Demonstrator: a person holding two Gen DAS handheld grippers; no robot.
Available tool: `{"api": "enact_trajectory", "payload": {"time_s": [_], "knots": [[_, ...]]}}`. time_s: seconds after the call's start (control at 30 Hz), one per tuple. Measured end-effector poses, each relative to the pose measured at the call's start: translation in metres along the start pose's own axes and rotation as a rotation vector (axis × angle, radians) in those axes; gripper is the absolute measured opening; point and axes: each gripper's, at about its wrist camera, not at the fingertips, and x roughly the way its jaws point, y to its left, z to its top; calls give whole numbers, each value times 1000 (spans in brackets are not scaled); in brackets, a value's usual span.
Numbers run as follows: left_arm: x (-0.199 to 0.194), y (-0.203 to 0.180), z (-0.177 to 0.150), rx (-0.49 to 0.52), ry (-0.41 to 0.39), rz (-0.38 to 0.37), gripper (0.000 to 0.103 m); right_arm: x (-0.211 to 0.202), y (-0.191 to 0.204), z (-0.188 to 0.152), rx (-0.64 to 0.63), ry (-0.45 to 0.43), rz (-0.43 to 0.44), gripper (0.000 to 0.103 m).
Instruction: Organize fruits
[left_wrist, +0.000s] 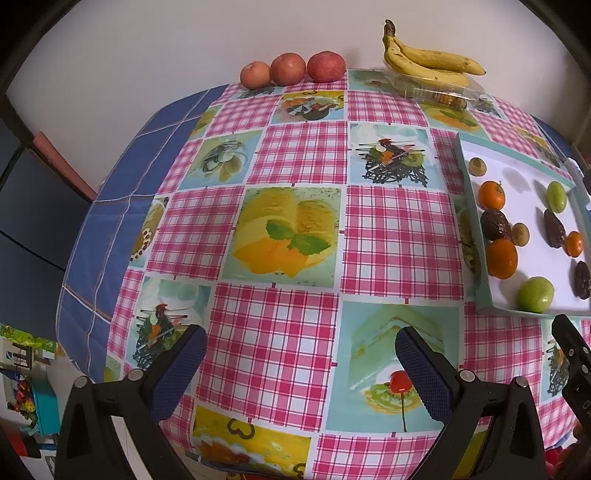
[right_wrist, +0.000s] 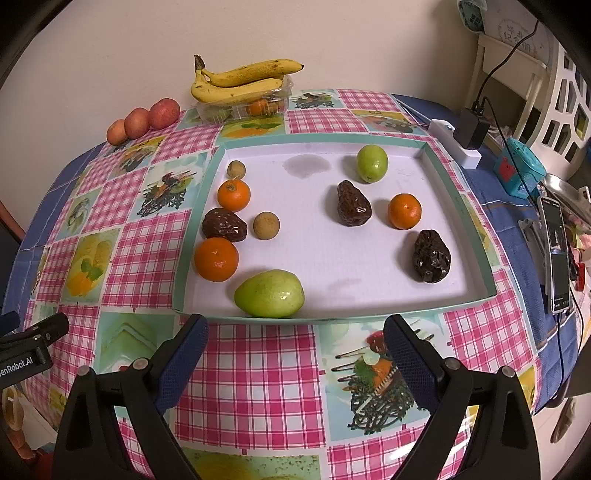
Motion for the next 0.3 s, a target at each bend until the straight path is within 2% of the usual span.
{"api": "enact_trajectory", "payload": {"time_s": [0.3], "knots": [[-1, 2, 0, -4, -1, -1, 103, 0, 1, 0, 1, 1, -1, 96]]}}
